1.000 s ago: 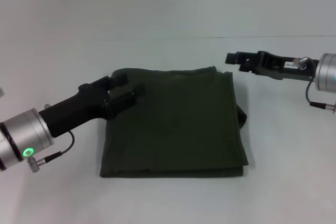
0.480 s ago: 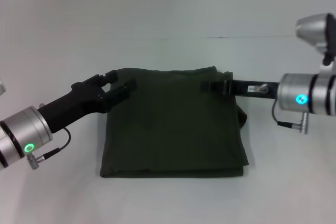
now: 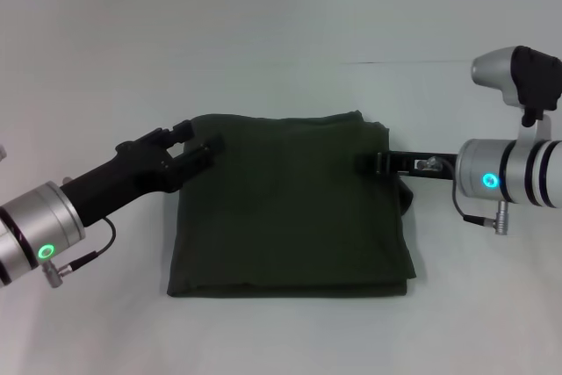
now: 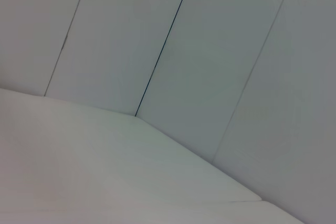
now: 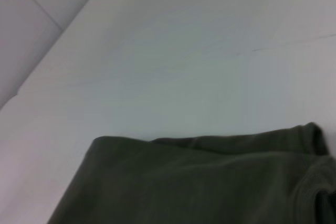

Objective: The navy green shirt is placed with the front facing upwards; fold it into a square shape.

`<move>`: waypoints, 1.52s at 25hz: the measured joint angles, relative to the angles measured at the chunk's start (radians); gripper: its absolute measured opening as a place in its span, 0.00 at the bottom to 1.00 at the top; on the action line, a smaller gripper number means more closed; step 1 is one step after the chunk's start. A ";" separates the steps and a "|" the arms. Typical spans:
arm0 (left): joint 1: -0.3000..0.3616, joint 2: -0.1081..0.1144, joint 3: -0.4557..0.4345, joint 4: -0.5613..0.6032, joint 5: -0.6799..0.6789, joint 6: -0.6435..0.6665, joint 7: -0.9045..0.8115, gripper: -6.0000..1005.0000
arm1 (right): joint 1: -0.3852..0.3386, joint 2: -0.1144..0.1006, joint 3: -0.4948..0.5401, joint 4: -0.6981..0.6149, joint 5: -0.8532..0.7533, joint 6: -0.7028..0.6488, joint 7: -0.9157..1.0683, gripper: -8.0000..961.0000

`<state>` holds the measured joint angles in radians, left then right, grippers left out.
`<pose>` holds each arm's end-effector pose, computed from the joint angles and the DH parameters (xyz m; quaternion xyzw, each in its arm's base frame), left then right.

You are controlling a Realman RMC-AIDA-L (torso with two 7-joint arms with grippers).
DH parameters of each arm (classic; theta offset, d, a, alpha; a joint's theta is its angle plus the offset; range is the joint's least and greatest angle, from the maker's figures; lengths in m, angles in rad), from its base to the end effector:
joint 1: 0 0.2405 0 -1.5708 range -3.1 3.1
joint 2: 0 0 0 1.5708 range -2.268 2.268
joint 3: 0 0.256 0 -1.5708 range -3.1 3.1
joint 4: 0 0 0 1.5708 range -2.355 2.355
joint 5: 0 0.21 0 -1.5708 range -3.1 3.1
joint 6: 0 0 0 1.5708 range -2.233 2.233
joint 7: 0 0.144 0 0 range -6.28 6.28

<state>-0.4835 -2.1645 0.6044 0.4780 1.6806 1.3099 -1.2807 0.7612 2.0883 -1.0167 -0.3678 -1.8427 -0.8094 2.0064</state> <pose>-0.2766 0.3380 -0.0262 -0.8287 -0.3297 -0.3656 0.2663 0.2481 0.4093 -0.0692 -0.8079 0.5160 0.1717 0.2271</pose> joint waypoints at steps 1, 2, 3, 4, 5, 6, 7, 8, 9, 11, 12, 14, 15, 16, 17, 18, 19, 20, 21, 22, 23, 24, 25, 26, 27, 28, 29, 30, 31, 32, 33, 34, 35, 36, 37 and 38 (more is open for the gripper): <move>0.000 0.000 0.000 0.000 0.000 0.000 0.000 0.67 | -0.004 -0.001 0.000 0.000 0.000 0.005 0.000 0.03; 0.001 0.000 0.000 -0.001 0.000 0.000 0.000 0.67 | -0.008 -0.001 0.002 -0.004 0.000 0.008 0.000 0.03; 0.001 0.000 0.000 -0.002 0.000 0.000 0.000 0.67 | -0.013 -0.001 0.003 -0.008 0.000 0.013 0.000 0.03; 0.001 0.000 0.000 -0.002 0.000 0.000 0.000 0.67 | -0.019 -0.002 0.005 -0.015 0.000 0.013 0.000 0.03; 0.001 0.000 0.000 -0.002 0.000 0.000 0.000 0.67 | -0.027 -0.002 0.006 -0.025 0.002 0.013 0.000 0.03; 0.001 0.000 0.000 -0.003 0.000 0.000 0.000 0.67 | -0.035 -0.003 0.006 -0.039 0.004 0.010 0.000 0.03; 0.001 0.000 0.000 -0.003 0.000 0.000 0.000 0.67 | -0.042 -0.003 0.006 -0.052 0.006 -0.001 0.000 0.03; 0.001 0.000 0.000 -0.003 0.000 0.000 0.000 0.67 | -0.050 -0.003 0.006 -0.065 0.008 -0.018 0.000 0.03; 0.001 0.000 0.000 -0.004 0.000 0.000 0.000 0.67 | -0.057 -0.002 0.006 -0.076 0.009 -0.041 0.000 0.03; 0.001 0.000 0.000 -0.004 0.000 0.000 0.000 0.67 | -0.064 -0.004 0.007 -0.091 0.011 -0.093 -0.002 0.03; 0.001 0.000 -0.001 -0.004 0.000 0.000 0.000 0.67 | -0.065 -0.004 0.007 -0.096 0.011 -0.123 -0.006 0.03; 0.002 0.000 -0.013 -0.004 0.000 0.000 0.000 0.67 | -0.054 -0.001 0.001 -0.096 0.011 -0.237 -0.028 0.04; 0.003 0.000 -0.014 -0.004 0.000 0.000 0.000 0.67 | -0.043 0.003 -0.002 -0.083 0.011 -0.249 -0.029 0.04; 0.004 0.000 -0.015 -0.004 0.000 0.000 0.000 0.67 | -0.043 0.003 -0.002 -0.083 0.011 -0.249 -0.029 0.04; 0.005 0.000 -0.016 -0.004 0.000 0.000 0.000 0.67 | -0.035 0.005 -0.002 -0.071 0.010 -0.250 -0.029 0.04; 0.006 0.000 -0.017 -0.004 -0.001 0.000 0.000 0.67 | -0.028 0.006 -0.002 -0.057 0.009 -0.247 -0.029 0.04; 0.007 0.000 -0.018 -0.004 -0.001 0.000 0.000 0.67 | -0.017 0.007 -0.003 -0.037 0.006 -0.242 -0.029 0.04; 0.008 0.000 -0.019 -0.004 -0.001 0.000 0.000 0.67 | -0.011 0.007 -0.004 -0.023 0.005 -0.232 -0.029 0.04; 0.008 0.000 -0.020 -0.004 -0.001 0.000 0.000 0.67 | -0.004 0.007 -0.008 -0.010 0.004 -0.218 -0.029 0.04; 0.008 0.000 -0.020 -0.004 -0.001 0.000 0.000 0.67 | -0.001 0.007 -0.012 -0.002 0.003 -0.206 -0.029 0.04; 0.008 0.000 -0.021 -0.004 -0.001 0.000 0.000 0.67 | 0.000 0.007 -0.021 0.003 0.003 -0.193 -0.026 0.04; 0.008 0.000 -0.021 -0.004 -0.001 0.000 0.000 0.67 | 0.000 0.007 -0.029 0.005 0.003 -0.181 -0.022 0.04; 0.009 0.000 -0.021 -0.004 -0.001 0.000 0.000 0.67 | -0.001 0.007 -0.037 0.006 0.003 -0.173 -0.018 0.04; 0.009 0.000 -0.021 -0.004 -0.001 0.000 0.000 0.67 | -0.003 0.006 -0.040 0.006 0.003 -0.171 -0.017 0.04; 0.010 0.000 -0.021 -0.004 -0.001 0.001 0.000 0.67 | -0.006 0.005 -0.043 0.006 0.002 -0.169 -0.016 0.04; 0.010 0.000 -0.021 -0.004 -0.001 0.001 0.000 0.67 | -0.009 0.004 -0.043 0.006 0.002 -0.169 -0.015 0.04; 0.009 0.000 -0.021 -0.004 -0.001 0.001 0.000 0.67 | -0.013 0.003 -0.043 0.006 0.002 -0.169 -0.014 0.04; 0.010 0.000 -0.021 -0.004 -0.001 0.002 0.001 0.67 | -0.017 0.002 -0.042 0.006 0.002 -0.170 -0.013 0.04; 0.010 0.000 -0.021 -0.004 -0.001 0.002 0.001 0.67 | -0.023 0.000 -0.041 0.006 0.002 -0.173 -0.012 0.05; 0.010 0.000 -0.021 -0.004 -0.001 0.003 0.001 0.67 | -0.030 -0.001 -0.039 0.006 0.002 -0.175 -0.012 0.05; 0.011 0.000 -0.020 -0.004 -0.001 0.003 0.001 0.67 | -0.037 -0.002 -0.038 0.006 0.002 -0.180 -0.011 0.05; 0.013 0.000 -0.020 -0.004 -0.001 0.006 0.001 0.67 | -0.061 -0.007 -0.035 -0.004 0.002 -0.202 -0.012 0.05; 0.013 0.000 -0.020 -0.004 -0.001 0.007 0.001 0.67 | -0.068 -0.009 -0.034 -0.008 0.002 -0.211 -0.013 0.05; 0.013 0.000 -0.020 -0.004 -0.001 0.008 0.001 0.67 | -0.075 -0.012 -0.034 -0.012 0.002 -0.222 -0.013 0.05; 0.013 0.000 -0.020 -0.004 -0.001 0.009 0.001 0.67 | -0.082 -0.014 -0.034 -0.016 0.002 -0.234 -0.013 0.05; 0.013 0.000 -0.020 -0.004 -0.001 0.009 0.001 0.67 | -0.089 -0.016 -0.033 -0.021 0.002 -0.245 -0.012 0.05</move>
<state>-0.4704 -2.1644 0.5845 0.4739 1.6794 1.3191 -1.2793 0.6724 2.0719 -1.0500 -0.3890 -1.8408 -1.0548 1.9941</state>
